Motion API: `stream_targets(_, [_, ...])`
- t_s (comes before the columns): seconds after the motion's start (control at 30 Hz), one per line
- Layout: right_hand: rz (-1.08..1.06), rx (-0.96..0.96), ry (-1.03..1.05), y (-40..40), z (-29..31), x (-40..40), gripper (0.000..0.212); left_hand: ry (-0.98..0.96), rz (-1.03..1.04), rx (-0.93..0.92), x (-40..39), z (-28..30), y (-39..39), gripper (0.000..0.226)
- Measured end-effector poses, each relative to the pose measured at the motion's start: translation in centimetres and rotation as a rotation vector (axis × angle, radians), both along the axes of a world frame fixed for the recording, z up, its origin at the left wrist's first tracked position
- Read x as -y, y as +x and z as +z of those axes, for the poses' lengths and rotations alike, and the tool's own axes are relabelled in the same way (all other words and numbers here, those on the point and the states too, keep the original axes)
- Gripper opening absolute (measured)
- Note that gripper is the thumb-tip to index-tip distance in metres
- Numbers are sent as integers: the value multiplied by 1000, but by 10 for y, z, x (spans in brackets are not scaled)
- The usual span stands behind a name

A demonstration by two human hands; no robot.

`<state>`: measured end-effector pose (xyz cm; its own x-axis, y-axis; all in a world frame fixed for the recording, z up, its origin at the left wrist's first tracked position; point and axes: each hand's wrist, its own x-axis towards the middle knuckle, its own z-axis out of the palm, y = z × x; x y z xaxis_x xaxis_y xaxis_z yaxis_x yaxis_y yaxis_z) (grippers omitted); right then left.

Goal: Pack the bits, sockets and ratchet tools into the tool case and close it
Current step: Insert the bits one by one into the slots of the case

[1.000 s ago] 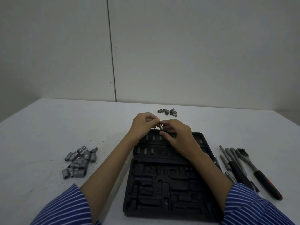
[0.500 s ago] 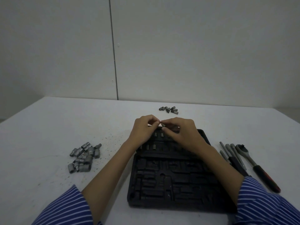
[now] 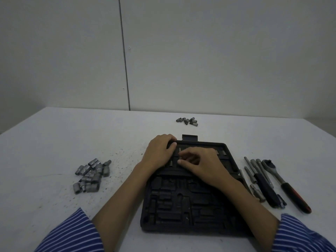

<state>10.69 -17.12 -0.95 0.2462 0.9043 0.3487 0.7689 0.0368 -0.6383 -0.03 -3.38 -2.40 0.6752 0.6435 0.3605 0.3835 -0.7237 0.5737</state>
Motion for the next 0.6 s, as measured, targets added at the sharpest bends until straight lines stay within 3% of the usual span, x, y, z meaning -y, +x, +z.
stream_targets(0.5, [60,90,-39,-1,3,3,16,4,8,13,-1,-3,-1,22])
stream_targets(0.6, [49,73,-42,0,3,3,23,-1,10,10,-1,-4,0,22])
